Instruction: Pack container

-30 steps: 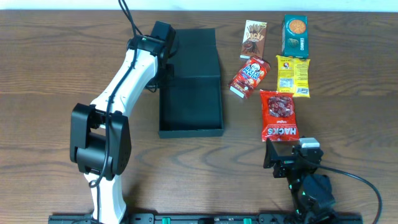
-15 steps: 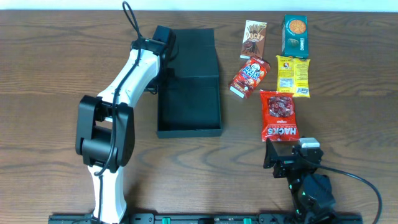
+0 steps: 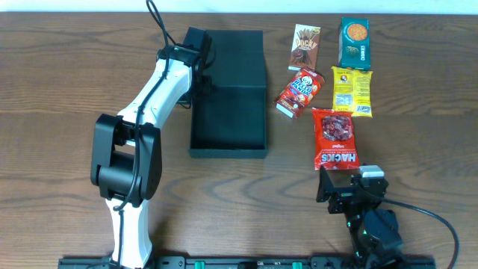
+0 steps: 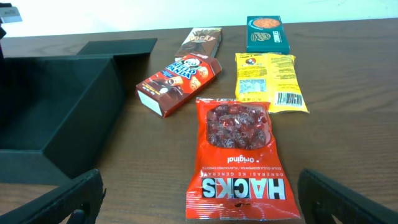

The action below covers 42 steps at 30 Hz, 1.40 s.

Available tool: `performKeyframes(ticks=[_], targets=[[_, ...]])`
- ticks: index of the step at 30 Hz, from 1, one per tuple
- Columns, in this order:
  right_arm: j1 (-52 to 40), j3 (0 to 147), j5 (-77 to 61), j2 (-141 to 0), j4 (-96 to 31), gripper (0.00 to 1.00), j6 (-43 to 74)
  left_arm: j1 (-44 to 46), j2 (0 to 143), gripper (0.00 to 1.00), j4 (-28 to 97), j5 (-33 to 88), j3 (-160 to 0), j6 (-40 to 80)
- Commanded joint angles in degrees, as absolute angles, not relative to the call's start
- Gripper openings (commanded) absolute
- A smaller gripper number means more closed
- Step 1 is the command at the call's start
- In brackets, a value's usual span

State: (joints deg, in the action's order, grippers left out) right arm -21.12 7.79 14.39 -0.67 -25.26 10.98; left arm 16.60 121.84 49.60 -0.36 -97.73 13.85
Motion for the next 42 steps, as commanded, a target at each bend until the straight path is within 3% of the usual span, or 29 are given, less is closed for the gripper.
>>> performKeyframes(ticks=[1, 2, 3, 4, 5, 6, 9, 12, 16, 19, 25, 34, 42], targets=[[-20.6, 7.3, 14.6, -0.3, -25.5, 0.99, 10.0, 16.5, 122.6, 0.06, 48.9, 1.5, -97.6, 15.0], [-20.6, 7.3, 14.6, -0.3, -25.5, 0.99, 10.0, 16.5, 122.6, 0.14, 48.8, 1.4, -97.6, 15.0], [-20.6, 7.3, 14.6, -0.3, -25.5, 0.99, 10.0, 16.5, 122.6, 0.31, 48.8, 1.2, -97.6, 15.0], [-20.6, 7.3, 14.6, -0.3, -25.5, 0.99, 10.0, 16.5, 122.6, 0.58, 48.8, 1.0, -97.6, 15.0], [-20.6, 7.3, 14.6, -0.3, -25.5, 0.99, 10.0, 16.5, 122.6, 0.69, 48.8, 1.0, -97.6, 15.0], [-20.6, 7.3, 14.6, -0.3, -25.5, 0.99, 10.0, 16.3, 122.6, 0.72, 48.8, 0.6, -97.6, 15.0], [-20.6, 7.3, 14.6, -0.3, -25.5, 0.99, 10.0, 15.3, 122.2, 0.75, 49.1, 0.2, -98.5, 15.6], [-20.6, 7.3, 14.6, -0.3, -25.5, 0.99, 10.0, 14.3, 121.2, 0.85, 49.8, 1.3, -102.8, 15.9], [-20.6, 7.3, 14.6, -0.3, -25.5, 0.99, 10.0, 14.2, 119.3, 0.89, 50.3, 1.5, -110.5, 15.1], [-20.6, 7.3, 14.6, -0.3, -25.5, 0.99, 10.0, 14.2, 117.9, 0.97, 49.9, 1.5, -116.6, 14.0], [-20.6, 7.3, 14.6, -0.3, -25.5, 0.99, 10.0, 12.7, 116.9, 0.95, 45.4, 1.3, -126.8, 12.7], [-20.6, 7.3, 14.6, -0.3, -25.5, 0.99, 10.0, 9.1, 116.9, 0.95, 37.8, 1.6, -127.9, 14.4], [-20.6, 7.3, 10.0, -0.3, -9.2, 0.99, 22.1, 8.1, 116.9, 0.95, 37.7, 2.0, -127.9, 14.4]])
